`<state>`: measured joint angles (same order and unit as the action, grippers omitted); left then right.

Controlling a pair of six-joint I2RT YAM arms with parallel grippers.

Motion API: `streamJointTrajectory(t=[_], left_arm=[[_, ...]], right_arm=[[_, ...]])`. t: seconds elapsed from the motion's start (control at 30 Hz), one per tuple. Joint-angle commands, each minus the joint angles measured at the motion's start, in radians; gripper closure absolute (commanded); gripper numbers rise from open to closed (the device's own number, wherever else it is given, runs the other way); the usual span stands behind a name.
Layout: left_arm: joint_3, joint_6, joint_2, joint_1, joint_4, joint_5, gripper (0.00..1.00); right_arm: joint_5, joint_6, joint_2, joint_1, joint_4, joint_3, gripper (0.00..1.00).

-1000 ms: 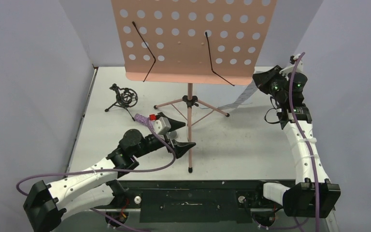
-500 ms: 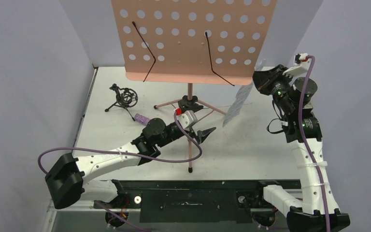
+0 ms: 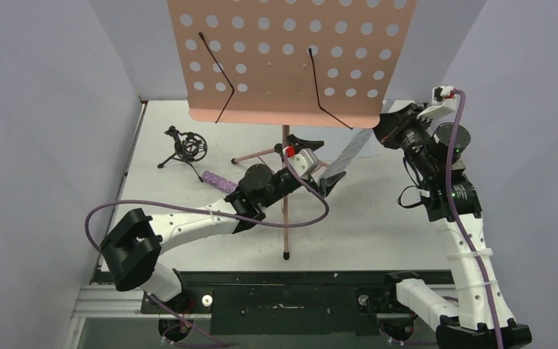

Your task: Set up the instrument practice props

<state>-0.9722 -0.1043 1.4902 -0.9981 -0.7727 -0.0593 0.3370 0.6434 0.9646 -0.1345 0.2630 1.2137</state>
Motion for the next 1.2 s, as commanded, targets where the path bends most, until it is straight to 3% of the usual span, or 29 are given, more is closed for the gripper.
streamJointTrajectory(t=[0.0,0.33,0.57,0.73,0.83,0.93,1.17], left_arm=[[-0.094,0.011,0.061,-0.01,-0.102,0.035,0.01],[-0.175,-0.034,0.165,-0.013,-0.09,0.158,0.27],[-0.213,-0.048,0.198,-0.014,-0.051,0.145,0.33],[-0.242,-0.068,0.214,-0.029,-0.015,0.118,0.28],[-0.259,-0.08,0.227,-0.035,0.01,0.134,0.3],[-0.267,-0.077,0.231,-0.036,0.026,0.162,0.42],[-0.26,-0.027,0.198,-0.035,0.08,0.206,0.89]], right_arm=[[0.0,0.017,-0.022,-0.019,-0.055,-0.015,0.91],[0.003,0.045,-0.048,-0.039,-0.084,-0.05,0.87],[0.009,0.06,-0.049,-0.045,-0.109,-0.072,0.85],[0.01,0.069,-0.048,-0.047,-0.122,-0.087,0.86],[0.013,0.07,-0.046,-0.048,-0.125,-0.086,0.86],[0.012,0.068,-0.046,-0.048,-0.126,-0.083,0.85],[-0.025,0.035,-0.045,-0.051,-0.138,-0.119,0.76]])
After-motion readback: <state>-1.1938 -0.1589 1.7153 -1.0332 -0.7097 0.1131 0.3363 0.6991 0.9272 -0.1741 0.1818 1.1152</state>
